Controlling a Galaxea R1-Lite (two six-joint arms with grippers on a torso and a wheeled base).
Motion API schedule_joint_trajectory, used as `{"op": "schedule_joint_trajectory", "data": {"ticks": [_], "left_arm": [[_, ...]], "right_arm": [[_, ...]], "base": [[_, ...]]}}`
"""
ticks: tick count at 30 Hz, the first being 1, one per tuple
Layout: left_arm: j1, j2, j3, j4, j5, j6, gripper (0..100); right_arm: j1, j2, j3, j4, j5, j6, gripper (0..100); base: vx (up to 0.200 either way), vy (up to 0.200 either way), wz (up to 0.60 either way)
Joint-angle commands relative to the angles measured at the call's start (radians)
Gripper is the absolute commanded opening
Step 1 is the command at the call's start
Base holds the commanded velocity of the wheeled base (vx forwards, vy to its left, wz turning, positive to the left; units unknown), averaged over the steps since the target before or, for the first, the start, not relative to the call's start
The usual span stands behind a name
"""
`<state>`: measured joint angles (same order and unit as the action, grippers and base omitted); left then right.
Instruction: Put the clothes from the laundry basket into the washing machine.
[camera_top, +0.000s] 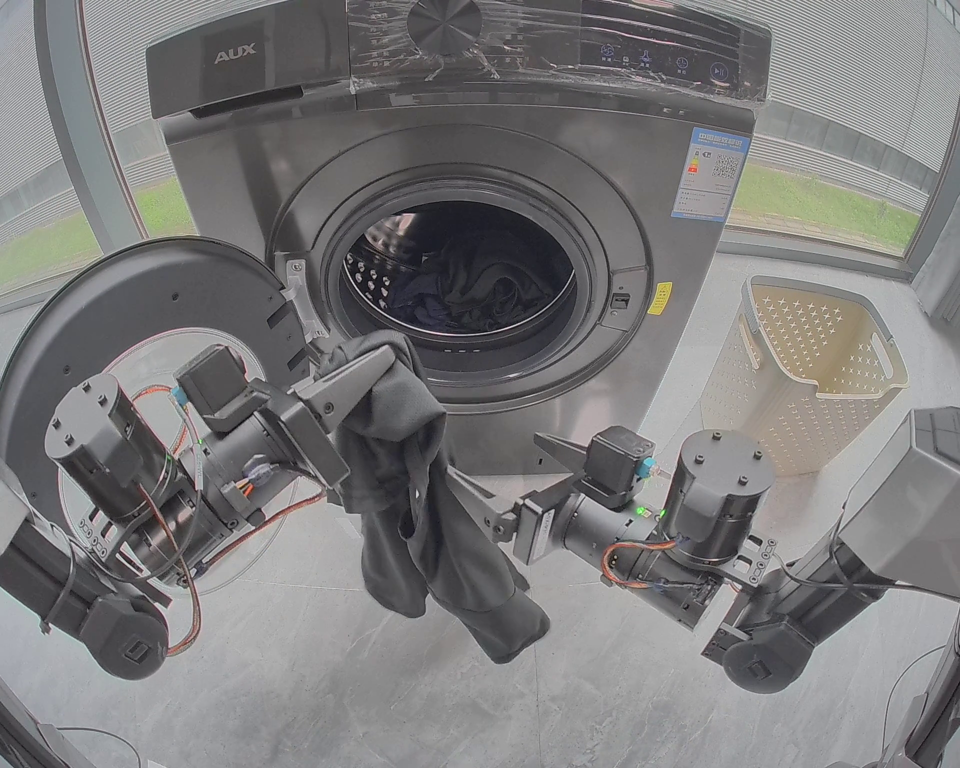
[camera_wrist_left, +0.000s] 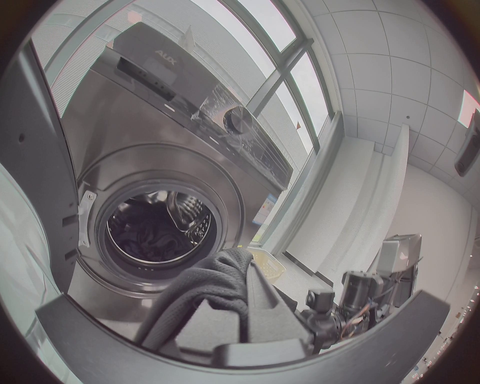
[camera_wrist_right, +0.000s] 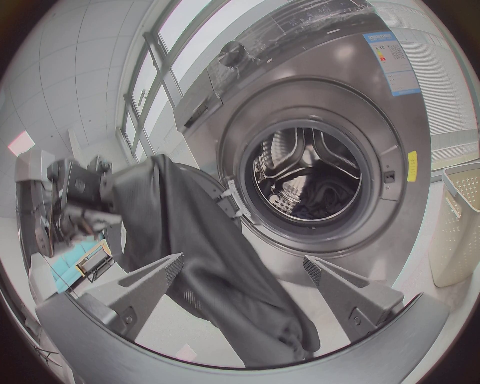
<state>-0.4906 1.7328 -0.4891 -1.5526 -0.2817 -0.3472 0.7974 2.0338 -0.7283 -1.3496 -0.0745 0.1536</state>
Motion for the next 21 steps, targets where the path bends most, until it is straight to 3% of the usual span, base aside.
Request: {"op": "schedule_joint_trajectory", "data": {"ticks": [1, 6, 21], "left_arm": [[0.001, 0.004, -0.046, -0.004, 0.03, -0.004, 0], [0.001, 0.004, -0.071, -0.004, 0.067, -0.004, 0], [0.027, 0.013, -0.089, -0.004, 0.07, -0.001, 0]], "right_arm": [[-0.024, -0.003, 0.059, -0.006, -0.001, -0.012, 100], [-0.027, 0.006, 0.069, -0.006, -0.001, -0.017, 100], [0.006, 0.052, 0.066, -0.008, 0.002, -0.019, 100]], "base": [[0.0, 0.0, 0.0], [0.0, 0.0, 0.0], [0.0, 0.0, 0.0]]}}
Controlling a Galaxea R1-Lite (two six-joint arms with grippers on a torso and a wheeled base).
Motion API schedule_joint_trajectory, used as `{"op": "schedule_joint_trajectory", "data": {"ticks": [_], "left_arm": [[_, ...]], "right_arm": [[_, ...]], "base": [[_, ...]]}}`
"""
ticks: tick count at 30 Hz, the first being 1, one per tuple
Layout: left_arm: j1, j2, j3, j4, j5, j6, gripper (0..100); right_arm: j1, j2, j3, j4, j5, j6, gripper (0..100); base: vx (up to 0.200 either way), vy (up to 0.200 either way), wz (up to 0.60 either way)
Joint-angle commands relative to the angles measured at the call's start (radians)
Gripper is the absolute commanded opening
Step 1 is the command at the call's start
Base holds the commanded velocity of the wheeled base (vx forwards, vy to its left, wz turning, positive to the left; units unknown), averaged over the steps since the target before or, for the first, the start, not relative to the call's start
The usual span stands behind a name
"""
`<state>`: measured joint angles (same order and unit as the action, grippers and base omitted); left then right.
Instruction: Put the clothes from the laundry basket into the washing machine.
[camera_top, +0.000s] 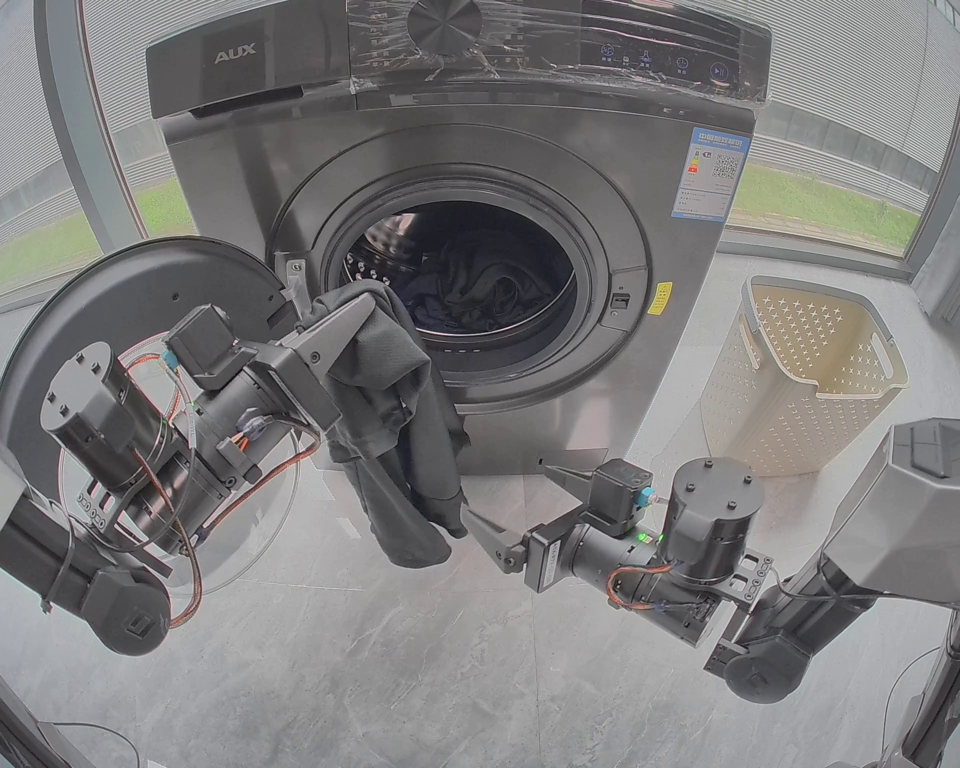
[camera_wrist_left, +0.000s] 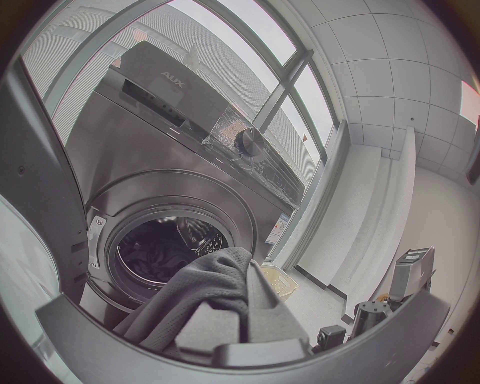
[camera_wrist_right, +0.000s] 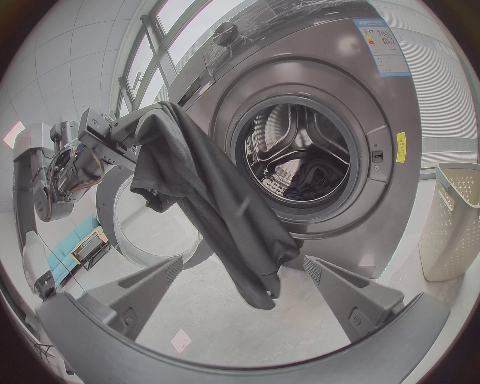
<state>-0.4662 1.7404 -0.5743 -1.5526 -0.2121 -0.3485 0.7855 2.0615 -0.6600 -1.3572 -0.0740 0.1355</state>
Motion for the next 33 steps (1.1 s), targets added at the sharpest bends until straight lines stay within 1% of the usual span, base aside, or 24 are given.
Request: {"op": "schedule_joint_trajectory", "data": {"ticks": [1, 5, 7, 9, 10, 11, 12, 13, 16, 19, 20, 21, 23, 26, 27, 29, 30, 33], "left_arm": [[0.006, 0.008, -0.01, -0.004, 0.0, 0.002, 0], [0.009, 0.013, -0.022, -0.004, 0.0, 0.002, 0], [0.009, 0.013, -0.029, -0.004, 0.0, 0.002, 0], [0.009, 0.016, -0.029, -0.003, 0.0, 0.002, 0], [0.009, 0.016, -0.029, -0.003, 0.0, 0.002, 0], [0.009, 0.019, -0.029, -0.004, 0.0, 0.003, 0], [0.009, 0.019, -0.029, -0.004, 0.0, 0.003, 0], [0.009, 0.019, -0.03, -0.004, 0.0, 0.003, 0], [0.009, 0.019, -0.03, -0.004, 0.0, 0.003, 0], [0.009, 0.018, -0.03, -0.004, 0.0, 0.003, 0], [0.009, 0.018, -0.029, -0.004, 0.0, 0.003, 0], [0.009, 0.018, -0.029, -0.004, 0.0, 0.003, 0], [0.009, 0.016, -0.029, -0.004, 0.0, 0.003, 0], [0.009, 0.011, -0.029, -0.004, 0.0, 0.003, 0], [0.009, 0.011, -0.029, -0.004, 0.0, 0.003, 0], [0.011, 0.01, -0.027, -0.004, 0.0, 0.005, 0], [0.011, 0.01, -0.026, -0.004, 0.0, 0.006, 0], [0.011, 0.007, -0.016, -0.004, 0.0, 0.025, 0]], "right_arm": [[0.032, 0.035, -0.007, -0.002, 0.007, -0.001, 100], [0.052, 0.075, -0.046, -0.026, 0.014, 0.001, 100], [0.06, 0.114, -0.081, -0.046, 0.022, 0.003, 100], [0.072, 0.126, -0.101, -0.037, 0.043, 0.015, 100], [0.073, 0.126, -0.102, -0.036, 0.045, 0.015, 100], [0.087, 0.135, -0.121, -0.036, 0.068, 0.018, 100], [0.087, 0.135, -0.121, -0.036, 0.068, 0.018, 100], [0.101, 0.16, -0.148, -0.033, 0.076, 0.03, 100], [0.121, 0.172, -0.179, -0.029, 0.077, 0.042, 100], [0.133, 0.186, -0.21, -0.01, 0.097, 0.056, 100], [0.133, 0.186, -0.213, -0.008, 0.097, 0.061, 100], [0.141, 0.187, -0.23, 0.012, 0.097, 0.082, 100], [0.147, 0.192, -0.257, 0.038, 0.097, 0.104, 100], [0.143, 0.209, -0.313, 0.064, 0.097, 0.105, 100], [0.143, 0.209, -0.313, 0.064, 0.097, 0.105, 100], [0.13, 0.252, -0.383, 0.09, 0.096, 0.105, 100], [0.129, 0.262, -0.397, 0.095, 0.096, 0.105, 100], [0.089, 0.328, -0.481, 0.11, 0.096, 0.098, 100]], "base": [[0.0, 0.0, 0.0], [0.0, 0.0, 0.0], [0.0, 0.0, 0.0], [0.0, 0.0, 0.0], [0.0, 0.0, 0.0], [0.0, 0.0, 0.0], [0.0, 0.0, 0.0], [0.0, 0.0, 0.0], [0.0, 0.0, 0.0], [0.0, 0.0, 0.0], [0.0, 0.0, 0.0], [0.0, 0.0, 0.0], [0.0, 0.0, 0.0], [0.0, 0.0, 0.0], [0.0, 0.0, 0.0], [0.0, 0.0, 0.0], [0.0, 0.0, 0.0], [0.0, 0.0, 0.0]]}}
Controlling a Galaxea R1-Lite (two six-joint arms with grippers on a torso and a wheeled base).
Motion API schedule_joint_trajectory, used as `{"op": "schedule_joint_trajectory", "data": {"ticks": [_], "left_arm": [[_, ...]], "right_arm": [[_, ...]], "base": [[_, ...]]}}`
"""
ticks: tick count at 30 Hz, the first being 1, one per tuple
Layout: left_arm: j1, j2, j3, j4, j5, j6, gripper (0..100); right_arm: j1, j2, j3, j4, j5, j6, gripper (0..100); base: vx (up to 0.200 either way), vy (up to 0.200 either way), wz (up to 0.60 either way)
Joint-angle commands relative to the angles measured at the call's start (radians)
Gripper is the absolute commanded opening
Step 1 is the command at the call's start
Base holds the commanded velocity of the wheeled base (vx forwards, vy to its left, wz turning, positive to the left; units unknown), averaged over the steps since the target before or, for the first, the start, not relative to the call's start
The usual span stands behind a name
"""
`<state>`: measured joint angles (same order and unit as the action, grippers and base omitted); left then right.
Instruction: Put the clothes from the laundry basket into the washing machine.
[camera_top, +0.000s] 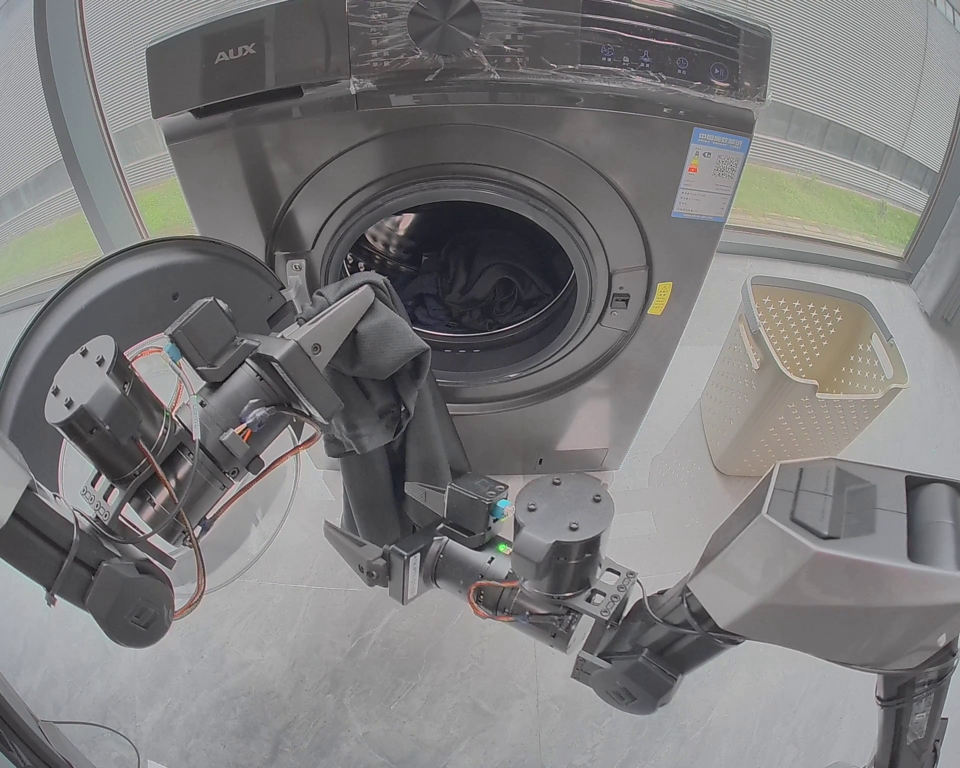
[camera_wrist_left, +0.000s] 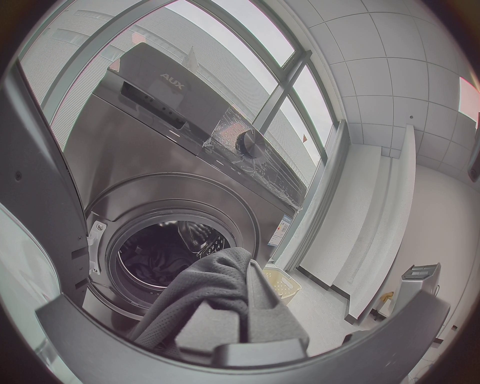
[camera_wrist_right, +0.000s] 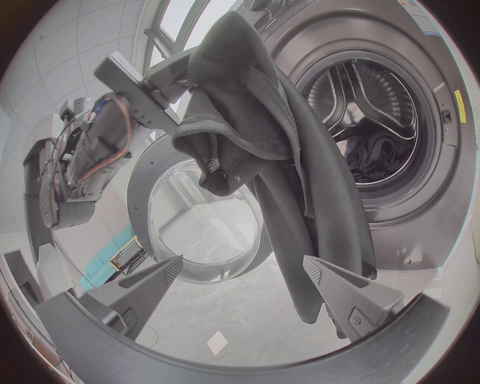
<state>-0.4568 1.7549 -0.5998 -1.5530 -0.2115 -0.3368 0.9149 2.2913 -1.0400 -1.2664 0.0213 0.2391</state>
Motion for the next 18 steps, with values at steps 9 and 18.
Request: {"op": "schedule_joint_trajectory", "data": {"ticks": [9, 18], "left_arm": [[0.018, -0.005, 0.008, -0.004, 0.012, 0.016, 0], [0.018, -0.006, 0.008, -0.004, 0.017, 0.016, 0]], "right_arm": [[-0.14, 0.203, -0.252, 0.035, 0.002, -0.038, 100], [-0.225, 0.209, -0.285, 0.019, -0.007, -0.073, 100]], "base": [[0.0, 0.0, 0.0], [0.0, 0.0, 0.0]]}}
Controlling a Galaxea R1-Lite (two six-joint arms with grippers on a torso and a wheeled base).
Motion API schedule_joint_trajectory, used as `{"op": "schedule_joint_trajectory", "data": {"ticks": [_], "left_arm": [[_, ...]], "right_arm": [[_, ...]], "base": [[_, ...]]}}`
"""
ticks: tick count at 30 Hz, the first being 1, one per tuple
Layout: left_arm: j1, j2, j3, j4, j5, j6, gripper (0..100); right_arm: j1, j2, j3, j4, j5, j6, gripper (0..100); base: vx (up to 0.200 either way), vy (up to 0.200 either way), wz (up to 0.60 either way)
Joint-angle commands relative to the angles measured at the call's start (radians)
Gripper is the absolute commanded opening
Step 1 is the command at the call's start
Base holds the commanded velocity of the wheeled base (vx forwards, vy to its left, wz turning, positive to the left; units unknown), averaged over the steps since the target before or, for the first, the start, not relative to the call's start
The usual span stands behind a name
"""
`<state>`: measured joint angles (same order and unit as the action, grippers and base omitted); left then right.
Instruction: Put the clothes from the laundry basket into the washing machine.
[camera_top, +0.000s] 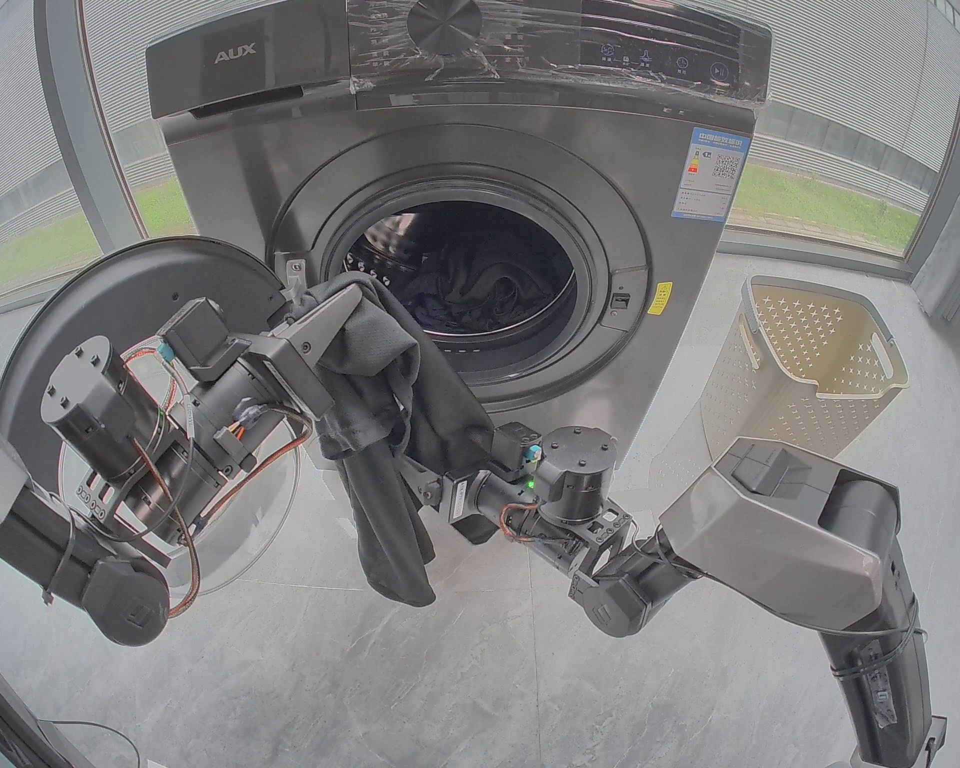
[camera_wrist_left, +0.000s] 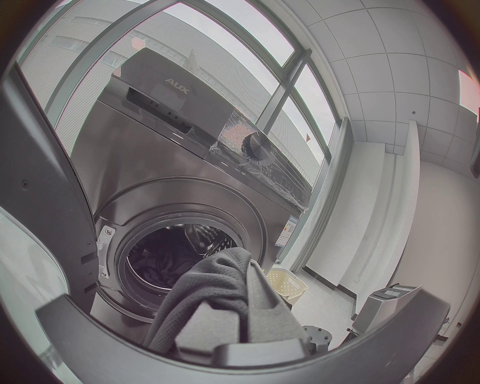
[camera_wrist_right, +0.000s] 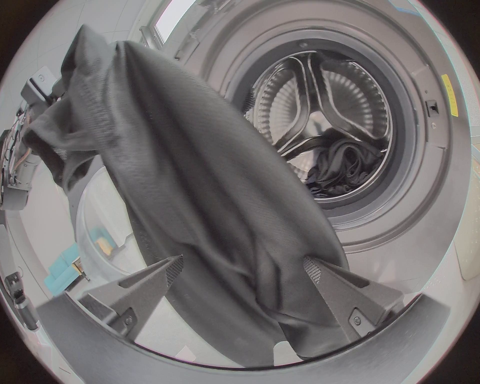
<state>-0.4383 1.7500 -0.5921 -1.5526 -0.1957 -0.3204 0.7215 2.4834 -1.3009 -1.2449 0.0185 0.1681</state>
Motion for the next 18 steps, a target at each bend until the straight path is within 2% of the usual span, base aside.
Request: {"op": "schedule_joint_trajectory", "data": {"ticks": [1, 18], "left_arm": [[-0.002, -0.003, 0.0, -0.004, 0.001, 0.0, 0], [-0.005, -0.006, 0.003, -0.004, 0.001, 0.0, 0]], "right_arm": [[-0.034, 0.017, -0.031, -0.002, -0.005, -0.004, 100], [-0.002, 0.084, -0.144, 0.03, -0.011, -0.018, 100]], "base": [[0.0, 0.0, 0.0], [0.0, 0.0, 0.0]]}}
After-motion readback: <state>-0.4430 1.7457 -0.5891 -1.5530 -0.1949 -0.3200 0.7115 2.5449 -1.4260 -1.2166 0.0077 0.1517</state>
